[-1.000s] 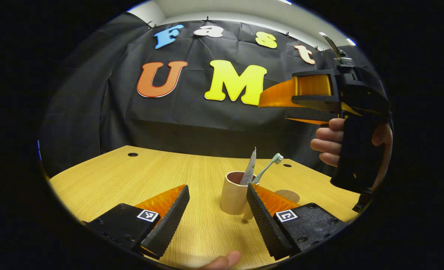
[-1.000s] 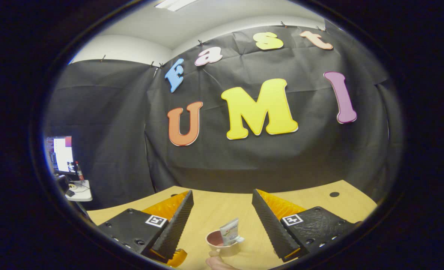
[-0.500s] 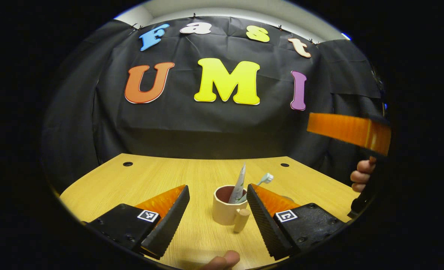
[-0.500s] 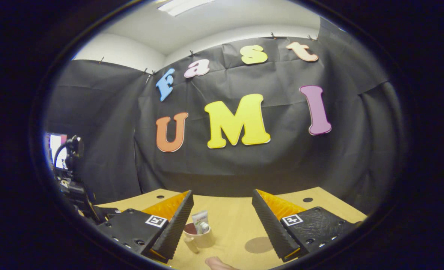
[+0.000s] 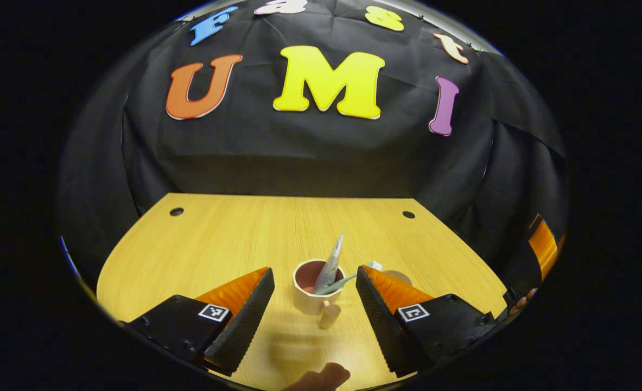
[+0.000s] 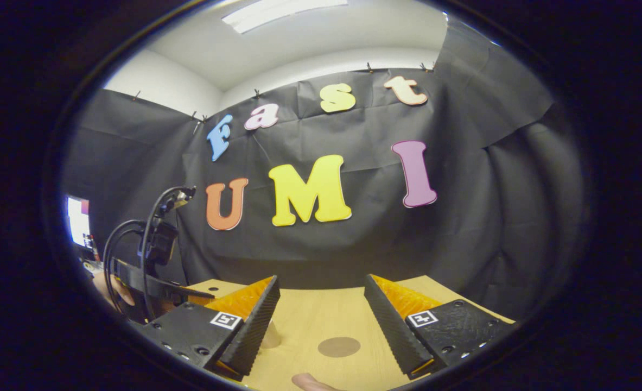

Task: Put the toothbrush and toothpaste on the desktop into the cup, then pick up the cup and place it on the coaster on the desktop.

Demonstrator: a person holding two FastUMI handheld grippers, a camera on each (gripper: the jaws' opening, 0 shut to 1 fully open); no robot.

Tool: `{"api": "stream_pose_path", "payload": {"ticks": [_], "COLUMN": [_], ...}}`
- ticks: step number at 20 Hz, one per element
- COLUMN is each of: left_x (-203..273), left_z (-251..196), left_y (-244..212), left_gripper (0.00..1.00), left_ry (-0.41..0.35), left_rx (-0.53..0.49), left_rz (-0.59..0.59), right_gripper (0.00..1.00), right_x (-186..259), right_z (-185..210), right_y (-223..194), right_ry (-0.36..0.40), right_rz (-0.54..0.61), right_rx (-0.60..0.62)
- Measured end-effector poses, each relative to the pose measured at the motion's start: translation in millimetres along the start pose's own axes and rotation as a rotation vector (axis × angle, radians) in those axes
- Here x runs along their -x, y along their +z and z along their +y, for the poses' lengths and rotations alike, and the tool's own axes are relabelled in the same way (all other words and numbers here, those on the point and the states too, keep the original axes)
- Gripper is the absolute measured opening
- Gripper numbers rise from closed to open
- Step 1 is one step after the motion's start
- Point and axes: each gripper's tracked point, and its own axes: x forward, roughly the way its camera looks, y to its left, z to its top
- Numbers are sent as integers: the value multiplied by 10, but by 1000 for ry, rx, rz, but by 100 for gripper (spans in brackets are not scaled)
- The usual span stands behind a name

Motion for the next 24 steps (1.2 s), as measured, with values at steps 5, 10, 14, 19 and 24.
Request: {"api": "stream_pose_path", "payload": {"ticks": [5,10,14,19,24], "left_x": [-113,-337,-523,-686,-755], "left_z": [-162,-111,-34,24,62], "left_y": [-358,-648,-903,-1098,-1183], "left_gripper": [96,97,98,94,77], "left_ry": [-1,78,141,160,167], "left_rx": [82,126,157,185,192], "left_rz": [228,403,551,666,738], "right_gripper": [95,95,95,95,95], "right_x": [242,401,376,374,408], "right_z": [-238,-387,-534,-599,-695], "right_y": [25,-14,-127,-141,-25], "right_ry": [-34,-46,-65,-63,-54], "right_rz": [-18,-25,-20,-27,-55], "right_rx": [3,12,30,3,-79]}}
